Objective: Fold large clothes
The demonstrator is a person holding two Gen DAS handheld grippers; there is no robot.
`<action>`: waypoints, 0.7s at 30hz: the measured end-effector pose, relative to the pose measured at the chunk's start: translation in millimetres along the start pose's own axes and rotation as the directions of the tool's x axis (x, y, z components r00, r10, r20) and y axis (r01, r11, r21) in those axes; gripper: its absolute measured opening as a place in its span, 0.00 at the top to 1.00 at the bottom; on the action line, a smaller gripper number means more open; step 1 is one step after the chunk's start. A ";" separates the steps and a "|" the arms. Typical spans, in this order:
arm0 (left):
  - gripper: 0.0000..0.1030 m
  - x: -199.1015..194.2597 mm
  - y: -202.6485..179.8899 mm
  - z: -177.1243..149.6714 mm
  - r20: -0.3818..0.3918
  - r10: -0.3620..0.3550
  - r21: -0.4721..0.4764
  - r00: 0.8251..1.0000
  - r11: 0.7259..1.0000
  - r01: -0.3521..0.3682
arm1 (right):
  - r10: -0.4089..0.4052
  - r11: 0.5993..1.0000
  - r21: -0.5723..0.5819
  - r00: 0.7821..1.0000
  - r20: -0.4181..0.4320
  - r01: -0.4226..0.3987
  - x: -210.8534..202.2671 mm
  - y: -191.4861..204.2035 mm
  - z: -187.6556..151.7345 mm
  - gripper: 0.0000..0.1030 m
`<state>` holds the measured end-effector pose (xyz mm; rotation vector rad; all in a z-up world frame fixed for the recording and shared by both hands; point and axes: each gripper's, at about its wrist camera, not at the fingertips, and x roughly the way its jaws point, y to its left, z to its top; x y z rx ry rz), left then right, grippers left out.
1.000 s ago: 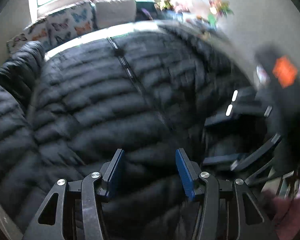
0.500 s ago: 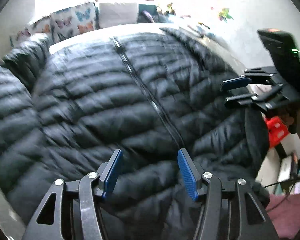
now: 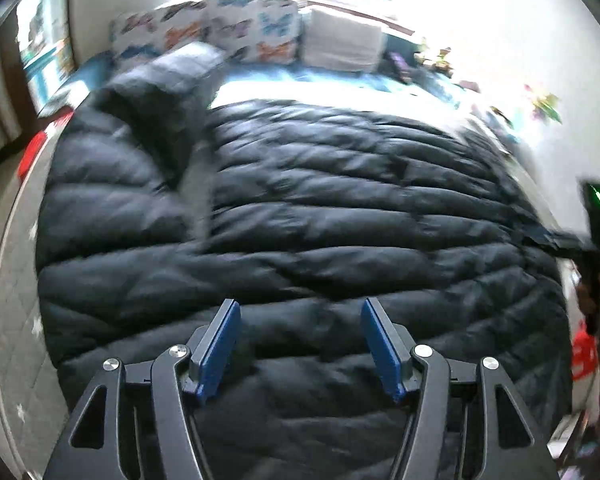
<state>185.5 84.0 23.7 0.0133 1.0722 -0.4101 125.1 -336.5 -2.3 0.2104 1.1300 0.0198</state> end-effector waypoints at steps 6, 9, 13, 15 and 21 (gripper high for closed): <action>0.36 8.7 42.6 -14.8 0.021 -0.084 -0.143 0.996 0.986 0.086 | -0.132 0.987 0.089 0.990 -0.045 0.136 -11.5 -39.8 -41.1 0.41; 0.35 -2.2 37.0 -9.1 0.031 -0.091 -0.125 0.995 0.988 0.095 | -0.098 0.989 0.106 0.995 -0.008 0.098 -26.7 -48.6 -43.6 0.41; 0.35 -20.6 24.7 20.4 0.107 -0.078 -0.065 0.991 0.994 0.085 | -0.076 0.992 0.106 0.996 0.037 0.071 -37.5 -48.3 -35.8 0.41; 0.35 -21.3 33.3 39.9 0.109 -0.097 -0.093 0.989 0.990 0.108 | -0.077 0.994 0.082 0.996 0.043 0.073 -35.4 -41.8 -36.5 0.41; 0.35 24.7 81.3 95.7 0.006 -0.202 -0.280 0.979 0.940 0.195 | -0.045 0.997 0.063 0.997 0.062 0.041 -30.2 -33.7 -35.3 0.41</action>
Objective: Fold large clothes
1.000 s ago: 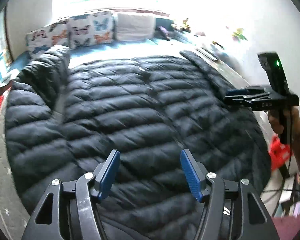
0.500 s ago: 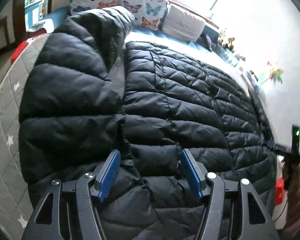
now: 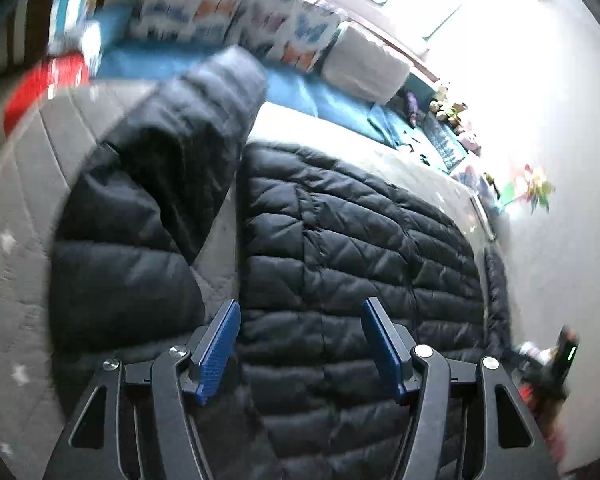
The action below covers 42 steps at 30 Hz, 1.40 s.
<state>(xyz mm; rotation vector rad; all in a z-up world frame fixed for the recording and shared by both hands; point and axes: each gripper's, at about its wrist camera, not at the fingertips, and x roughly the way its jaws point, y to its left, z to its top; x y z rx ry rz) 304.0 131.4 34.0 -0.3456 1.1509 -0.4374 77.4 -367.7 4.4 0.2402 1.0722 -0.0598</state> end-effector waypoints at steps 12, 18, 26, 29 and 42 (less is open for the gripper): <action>0.40 7.0 81.6 18.0 0.055 0.466 -0.275 0.883 0.857 -0.435 | -0.070 0.997 0.016 0.997 -0.039 0.070 32.3 -19.3 12.9 0.41; 0.41 -35.7 91.3 -9.0 0.134 0.289 -0.308 0.948 0.921 -0.237 | 0.047 0.996 0.071 0.999 -0.008 -0.046 20.0 -23.6 16.9 0.41; 0.29 -24.9 0.2 -33.9 0.105 0.065 0.015 0.992 0.998 -0.067 | 0.186 0.981 0.061 0.981 -0.056 -0.182 37.5 10.2 33.1 0.41; 0.29 -1.7 -10.3 -32.5 0.027 0.100 0.049 0.995 0.994 -0.101 | 0.157 0.986 0.067 0.985 -0.069 -0.152 50.5 13.6 36.5 0.41; 0.31 58.6 -41.1 -54.6 -0.051 0.262 0.270 0.964 0.933 -0.239 | 0.103 0.995 0.016 0.993 -0.064 -0.102 67.4 22.9 46.7 0.67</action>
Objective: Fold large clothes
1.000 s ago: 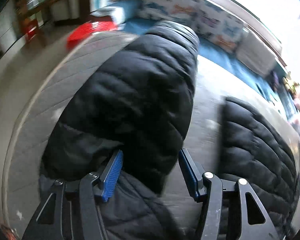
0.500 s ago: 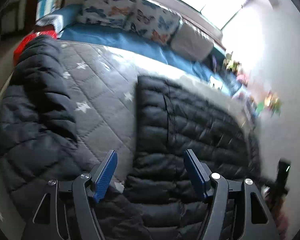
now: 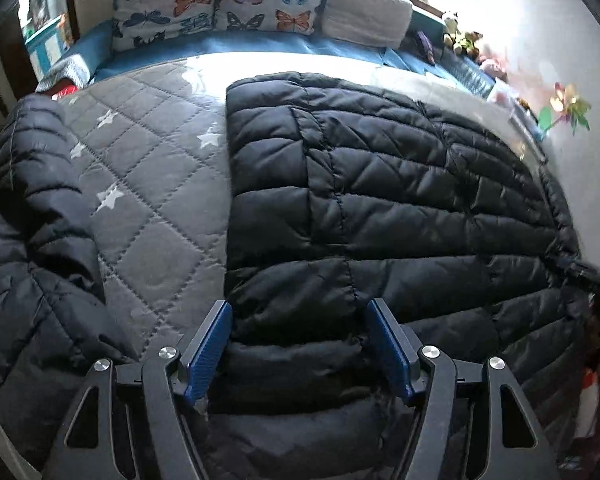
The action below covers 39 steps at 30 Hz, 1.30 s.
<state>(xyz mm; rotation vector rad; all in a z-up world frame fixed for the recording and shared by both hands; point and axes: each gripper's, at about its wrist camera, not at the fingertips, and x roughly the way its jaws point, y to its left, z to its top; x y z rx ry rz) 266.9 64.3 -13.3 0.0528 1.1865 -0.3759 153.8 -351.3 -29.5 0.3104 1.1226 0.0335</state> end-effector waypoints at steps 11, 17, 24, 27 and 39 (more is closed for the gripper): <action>0.97 -22.6 1.4 21.7 0.127 0.032 -0.043 0.991 0.999 -0.027 | -0.113 0.990 -0.074 0.985 0.131 0.123 -17.7 31.4 56.1 0.86; 0.96 -7.1 -16.6 42.2 0.105 0.033 0.000 0.994 0.999 -0.033 | -0.154 0.982 -0.090 0.981 0.115 0.165 12.9 34.6 94.6 0.86; 0.95 7.2 -40.5 25.3 0.072 0.115 0.073 0.991 0.990 -0.120 | -0.179 0.978 -0.103 0.983 0.032 0.182 13.1 17.3 77.8 0.75; 0.94 -12.0 -49.3 13.3 0.066 0.071 0.057 0.995 0.996 -0.075 | -0.187 0.973 -0.131 0.981 0.045 0.191 -14.1 23.1 68.9 0.71; 0.23 -95.7 -117.1 -89.9 0.157 -0.036 0.125 0.987 0.992 0.017 | -0.148 0.904 -0.398 0.987 0.055 0.158 -92.5 84.7 -22.7 0.50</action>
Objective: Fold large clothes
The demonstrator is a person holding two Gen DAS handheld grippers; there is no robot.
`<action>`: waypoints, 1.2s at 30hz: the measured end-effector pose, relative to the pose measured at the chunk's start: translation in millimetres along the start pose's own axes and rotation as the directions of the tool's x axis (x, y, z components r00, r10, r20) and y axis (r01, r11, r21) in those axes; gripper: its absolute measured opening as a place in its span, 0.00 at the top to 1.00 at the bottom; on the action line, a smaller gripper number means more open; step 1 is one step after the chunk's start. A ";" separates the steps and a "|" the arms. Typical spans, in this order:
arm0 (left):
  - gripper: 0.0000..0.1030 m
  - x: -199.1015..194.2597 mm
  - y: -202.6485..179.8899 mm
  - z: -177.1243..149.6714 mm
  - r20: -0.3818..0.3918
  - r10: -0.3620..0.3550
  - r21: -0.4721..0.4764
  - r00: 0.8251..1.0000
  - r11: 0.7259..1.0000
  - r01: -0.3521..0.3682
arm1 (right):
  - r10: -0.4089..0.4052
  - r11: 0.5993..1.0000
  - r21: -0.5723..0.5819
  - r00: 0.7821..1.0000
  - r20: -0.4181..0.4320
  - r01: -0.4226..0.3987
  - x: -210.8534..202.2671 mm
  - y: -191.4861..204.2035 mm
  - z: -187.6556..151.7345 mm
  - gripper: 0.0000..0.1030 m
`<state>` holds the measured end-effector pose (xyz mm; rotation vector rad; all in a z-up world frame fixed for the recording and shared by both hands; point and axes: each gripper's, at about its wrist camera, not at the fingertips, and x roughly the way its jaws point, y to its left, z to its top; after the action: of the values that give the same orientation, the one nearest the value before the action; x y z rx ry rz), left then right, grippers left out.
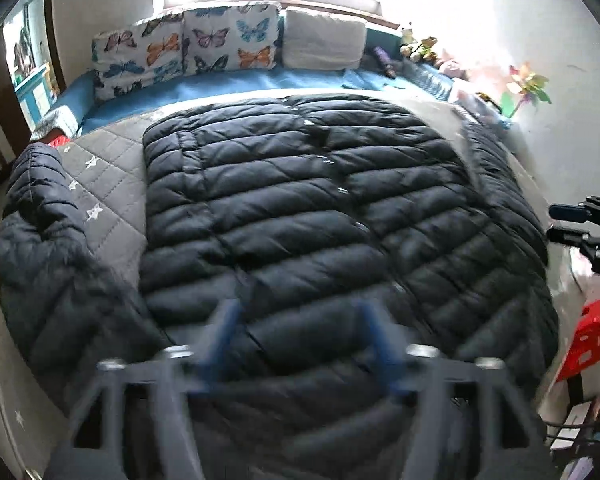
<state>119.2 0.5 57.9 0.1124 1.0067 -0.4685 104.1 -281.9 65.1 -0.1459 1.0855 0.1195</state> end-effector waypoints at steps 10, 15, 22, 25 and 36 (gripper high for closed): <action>0.23 -13.6 -99.1 -79.2 0.009 -0.082 0.230 0.997 0.970 0.077 | 0.149 0.976 -0.158 0.989 -0.010 -0.149 2.0 84.1 -60.6 0.49; 0.26 -12.4 -129.4 -120.1 0.065 -0.016 0.353 0.998 0.936 -0.008 | 0.136 0.965 -0.216 0.988 -0.072 -0.149 25.7 110.3 -97.5 0.47; 0.26 6.6 -126.6 -151.3 0.060 0.018 0.351 0.998 0.936 -0.038 | 0.094 0.960 -0.261 0.995 -0.034 -0.099 12.8 115.4 -105.8 0.46; 0.26 6.8 -125.4 -154.5 0.071 0.011 0.336 0.997 0.941 -0.034 | 0.084 0.967 -0.243 0.996 0.022 -0.076 -9.0 107.4 -94.9 0.45; 0.23 -29.9 -87.4 -146.9 0.096 -0.066 0.252 0.993 0.967 0.040 | 0.124 0.980 -0.158 0.992 -0.004 -0.123 37.2 106.7 -110.1 0.36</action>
<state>-47.1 -23.5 14.4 0.2847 0.8474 -0.6434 7.4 -195.4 -24.7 -0.2206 1.0786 0.3186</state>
